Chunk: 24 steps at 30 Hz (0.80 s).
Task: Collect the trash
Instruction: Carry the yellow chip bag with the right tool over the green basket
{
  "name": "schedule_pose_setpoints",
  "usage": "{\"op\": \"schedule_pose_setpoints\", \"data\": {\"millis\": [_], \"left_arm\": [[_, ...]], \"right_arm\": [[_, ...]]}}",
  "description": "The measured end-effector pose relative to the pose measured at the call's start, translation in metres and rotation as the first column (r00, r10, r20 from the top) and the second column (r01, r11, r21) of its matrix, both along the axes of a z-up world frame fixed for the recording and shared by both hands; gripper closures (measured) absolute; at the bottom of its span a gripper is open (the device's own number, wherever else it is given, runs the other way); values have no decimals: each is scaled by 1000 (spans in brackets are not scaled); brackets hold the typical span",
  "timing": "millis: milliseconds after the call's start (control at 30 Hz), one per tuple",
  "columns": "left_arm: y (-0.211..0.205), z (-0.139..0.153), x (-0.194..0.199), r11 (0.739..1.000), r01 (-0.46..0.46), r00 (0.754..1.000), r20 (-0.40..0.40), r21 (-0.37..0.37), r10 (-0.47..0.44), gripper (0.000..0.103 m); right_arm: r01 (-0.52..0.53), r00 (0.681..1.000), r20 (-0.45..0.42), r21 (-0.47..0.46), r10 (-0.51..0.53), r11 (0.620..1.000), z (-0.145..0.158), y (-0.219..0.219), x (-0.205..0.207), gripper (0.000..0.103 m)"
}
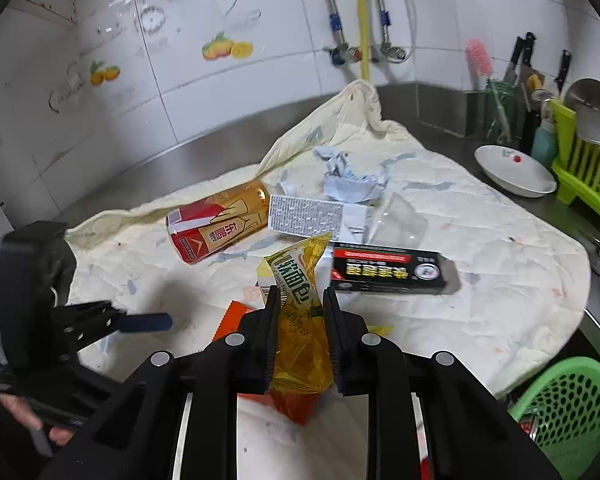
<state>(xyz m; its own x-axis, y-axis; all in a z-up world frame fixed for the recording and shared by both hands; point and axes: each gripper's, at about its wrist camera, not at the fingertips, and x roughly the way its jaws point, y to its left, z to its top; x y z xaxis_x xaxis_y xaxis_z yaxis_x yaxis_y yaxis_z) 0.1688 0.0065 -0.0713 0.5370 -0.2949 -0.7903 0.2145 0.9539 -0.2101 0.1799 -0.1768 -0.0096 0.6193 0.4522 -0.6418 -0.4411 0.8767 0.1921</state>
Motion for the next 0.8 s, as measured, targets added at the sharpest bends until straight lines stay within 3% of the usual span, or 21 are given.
{"op": "schedule_pose_setpoints", "data": {"millis": [167, 367, 500, 733, 800], "left_arm": [[-19, 8, 3, 979, 179, 981, 58, 100, -186, 8], [-40, 3, 15, 903, 388, 915, 41, 183, -402, 6], [-48, -2, 23, 858, 454, 879, 35, 241, -475, 6], [-60, -9, 36, 780, 565, 810, -4, 269, -586, 6], [-63, -14, 39, 766, 579, 801, -25, 280, -598, 6]], "right_arm": [[29, 999, 17, 6, -29, 1000, 10, -25, -21, 82], [74, 997, 8, 12, -74, 997, 13, -57, -39, 82], [117, 993, -4, -3, -117, 993, 7, -79, -53, 82], [242, 970, -33, -14, -242, 970, -8, -130, -72, 82], [285, 957, -42, -17, -286, 958, -13, -147, -75, 82]]}}
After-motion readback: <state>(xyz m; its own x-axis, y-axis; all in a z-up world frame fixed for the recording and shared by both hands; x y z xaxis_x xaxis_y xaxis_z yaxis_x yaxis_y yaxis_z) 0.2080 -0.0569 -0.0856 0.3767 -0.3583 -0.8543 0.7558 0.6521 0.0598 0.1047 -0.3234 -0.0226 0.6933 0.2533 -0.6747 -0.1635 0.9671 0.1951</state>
